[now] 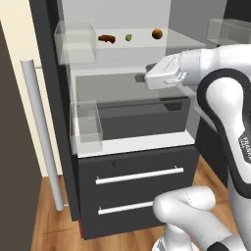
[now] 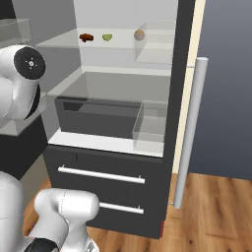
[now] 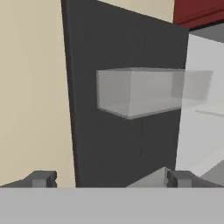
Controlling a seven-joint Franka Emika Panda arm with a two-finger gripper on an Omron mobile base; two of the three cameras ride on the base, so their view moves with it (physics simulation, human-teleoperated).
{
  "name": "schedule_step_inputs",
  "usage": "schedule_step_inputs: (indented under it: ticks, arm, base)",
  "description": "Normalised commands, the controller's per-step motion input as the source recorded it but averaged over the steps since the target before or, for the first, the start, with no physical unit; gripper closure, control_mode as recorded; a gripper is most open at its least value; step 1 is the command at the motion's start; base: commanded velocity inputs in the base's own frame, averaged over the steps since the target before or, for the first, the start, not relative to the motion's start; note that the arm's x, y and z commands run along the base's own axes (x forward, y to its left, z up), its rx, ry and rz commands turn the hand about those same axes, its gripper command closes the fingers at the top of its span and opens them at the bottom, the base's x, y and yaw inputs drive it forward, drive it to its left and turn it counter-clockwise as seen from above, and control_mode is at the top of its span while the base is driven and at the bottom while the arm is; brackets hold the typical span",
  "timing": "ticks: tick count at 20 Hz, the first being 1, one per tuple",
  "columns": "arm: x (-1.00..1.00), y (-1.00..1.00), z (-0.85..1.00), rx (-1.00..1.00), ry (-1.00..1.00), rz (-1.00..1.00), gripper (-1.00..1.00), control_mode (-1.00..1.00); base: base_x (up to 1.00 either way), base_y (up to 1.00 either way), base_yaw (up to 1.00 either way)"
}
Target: Open the fridge, remove the mango, lemon wedge, and chicken drumstick, and place them on any counter.
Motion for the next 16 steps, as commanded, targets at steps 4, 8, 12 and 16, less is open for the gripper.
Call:
schedule_step_inputs:
  ticks: [4,8,12,16]
  arm:
    - [-0.21,-0.5,-0.04,-0.13,0.19,-0.39,-1.0,-1.0]
    - [0.12,-0.15,-0.47,-0.21,0.0,-0.16,-1.0,-1.0]
    - [0.0,-0.77,-0.43,-0.29,0.07,-0.44,-1.0,-1.0]
    - [0.02,-0.62,-0.06,-0.09,0.06,-0.38,-1.0,-1.0]
  base:
    - [0.0,0.0,0.0]
    - [0.0,0.0,0.0]
    - [0.0,0.0,0.0]
    - [0.0,0.0,0.0]
